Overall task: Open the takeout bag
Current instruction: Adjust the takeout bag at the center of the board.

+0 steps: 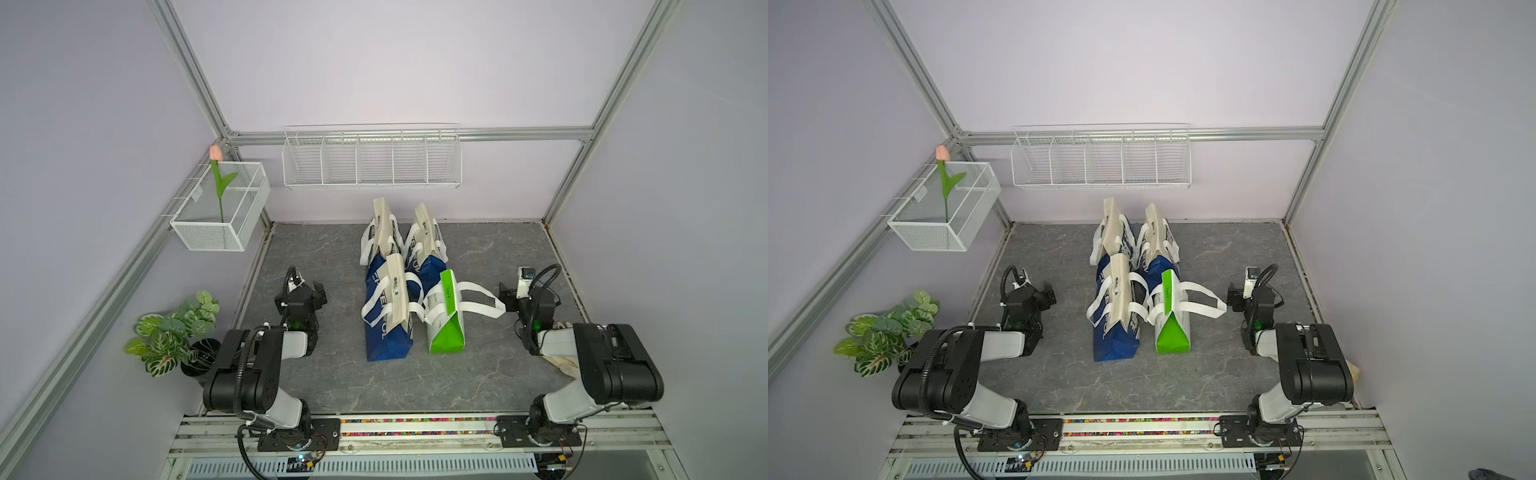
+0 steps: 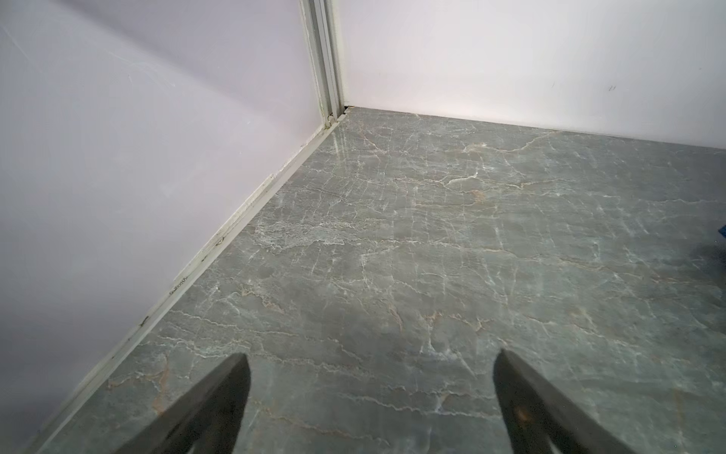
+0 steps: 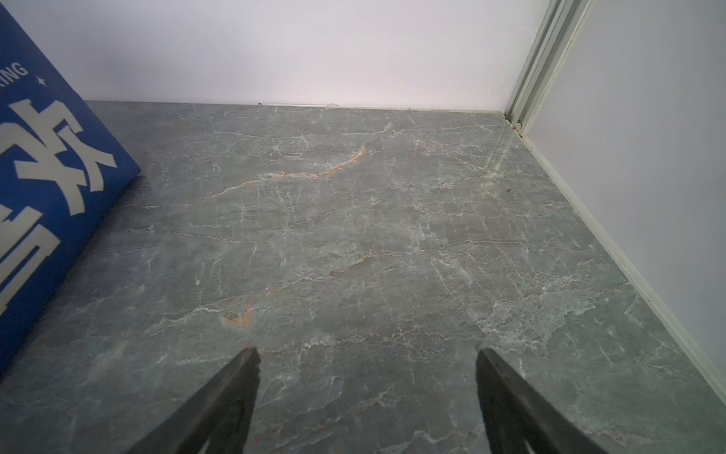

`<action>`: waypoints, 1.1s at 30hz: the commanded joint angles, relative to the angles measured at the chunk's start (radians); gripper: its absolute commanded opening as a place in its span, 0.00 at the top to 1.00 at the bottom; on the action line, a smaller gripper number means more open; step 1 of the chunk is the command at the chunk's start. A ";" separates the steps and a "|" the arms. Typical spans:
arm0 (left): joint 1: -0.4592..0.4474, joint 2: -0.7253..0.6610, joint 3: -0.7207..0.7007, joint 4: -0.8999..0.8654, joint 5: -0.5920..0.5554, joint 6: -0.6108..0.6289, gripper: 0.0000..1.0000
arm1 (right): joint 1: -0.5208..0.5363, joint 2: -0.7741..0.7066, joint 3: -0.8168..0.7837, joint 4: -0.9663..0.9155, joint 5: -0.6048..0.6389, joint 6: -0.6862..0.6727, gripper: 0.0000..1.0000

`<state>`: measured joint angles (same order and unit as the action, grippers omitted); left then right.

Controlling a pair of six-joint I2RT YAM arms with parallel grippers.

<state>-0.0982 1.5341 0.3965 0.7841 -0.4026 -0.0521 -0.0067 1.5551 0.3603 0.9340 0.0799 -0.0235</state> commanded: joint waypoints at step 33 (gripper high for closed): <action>0.042 -0.350 0.614 -1.206 -0.078 -0.587 0.14 | 0.035 -1.044 0.047 -0.935 0.321 0.415 0.12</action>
<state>-0.0563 1.2655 0.9310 0.0082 -0.5438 -0.3721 0.0746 0.6090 0.4294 0.3222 0.4950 0.2771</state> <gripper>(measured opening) 0.876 0.885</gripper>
